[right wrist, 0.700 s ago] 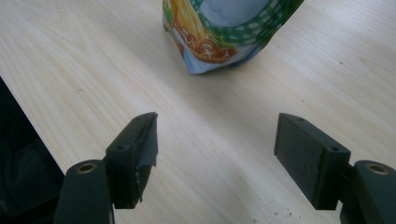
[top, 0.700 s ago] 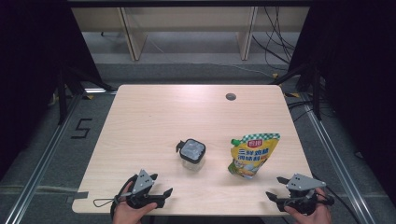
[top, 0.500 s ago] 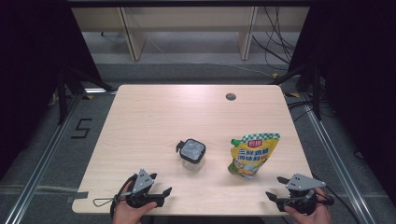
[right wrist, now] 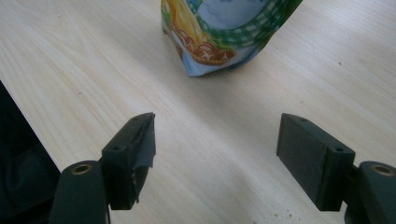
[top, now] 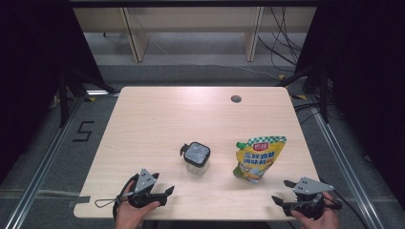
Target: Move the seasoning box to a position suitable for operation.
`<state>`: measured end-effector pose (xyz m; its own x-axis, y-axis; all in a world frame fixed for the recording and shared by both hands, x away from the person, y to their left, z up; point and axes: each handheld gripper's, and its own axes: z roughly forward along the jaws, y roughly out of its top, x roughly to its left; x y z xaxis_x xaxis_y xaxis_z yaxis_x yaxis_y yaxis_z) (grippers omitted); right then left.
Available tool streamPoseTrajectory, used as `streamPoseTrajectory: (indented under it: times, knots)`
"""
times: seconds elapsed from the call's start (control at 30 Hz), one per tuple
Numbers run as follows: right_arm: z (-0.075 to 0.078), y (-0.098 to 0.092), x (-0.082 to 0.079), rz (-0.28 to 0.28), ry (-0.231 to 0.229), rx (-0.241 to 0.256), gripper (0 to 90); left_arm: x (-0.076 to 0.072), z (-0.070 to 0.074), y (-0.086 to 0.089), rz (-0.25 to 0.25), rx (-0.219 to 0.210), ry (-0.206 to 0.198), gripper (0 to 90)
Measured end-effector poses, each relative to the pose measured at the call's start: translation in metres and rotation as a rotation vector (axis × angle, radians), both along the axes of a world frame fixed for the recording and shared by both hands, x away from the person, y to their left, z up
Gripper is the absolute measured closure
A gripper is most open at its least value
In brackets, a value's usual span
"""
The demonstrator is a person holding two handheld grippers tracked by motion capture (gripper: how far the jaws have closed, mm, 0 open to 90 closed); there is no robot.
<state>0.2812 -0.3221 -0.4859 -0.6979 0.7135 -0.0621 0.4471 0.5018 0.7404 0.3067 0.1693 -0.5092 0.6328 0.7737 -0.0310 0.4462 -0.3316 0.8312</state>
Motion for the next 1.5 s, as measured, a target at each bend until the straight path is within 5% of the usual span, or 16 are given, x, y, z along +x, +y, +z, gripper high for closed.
streamPoseTrajectory:
  times: [0.13, 0.47, 0.57, 0.67, 0.83, 0.87, 1.2, 1.37, 1.5]
  knots:
    - [-0.001, 0.001, 0.001, 0.008, -0.004, 0.002, 28.8, 0.009, 0.002, 0.001, -0.005, 0.038, -0.010, 26.1]
    - [0.000, 0.002, 0.003, 0.005, 0.000, 0.013, 28.6, 0.047, 0.008, -0.006, 0.042, -0.038, -0.017, 27.1]
    - [0.000, 0.002, 0.003, 0.009, -0.001, 0.009, 28.6, 0.058, 0.010, -0.011, 0.045, -0.019, -0.055, 30.2]
    - [0.000, 0.001, 0.004, 0.016, -0.006, 0.005, 28.6, 0.067, 0.010, -0.016, 0.028, 0.000, -0.070, 36.9]
    - [0.000, 0.000, 0.003, 0.018, -0.007, 0.003, 28.6, 0.077, 0.007, -0.024, 0.004, -0.028, -0.072, 46.1]
    - [0.001, 0.000, 0.003, 0.017, -0.009, 0.007, 28.5, 0.081, 0.006, -0.026, -0.017, 0.003, -0.086, 49.4]
    - [0.001, 0.000, 0.002, 0.016, -0.003, -0.002, 28.6, 0.107, 0.005, -0.039, -0.058, 0.004, -0.106, 58.4]
    - [0.000, 0.000, 0.002, 0.021, -0.004, -0.004, 28.4, 0.113, 0.003, -0.042, -0.096, 0.035, -0.131, 65.0]
    - [0.000, 0.001, 0.003, 0.025, -0.002, -0.010, 28.0, 0.112, 0.000, -0.043, -0.120, 0.020, -0.127, 76.9]
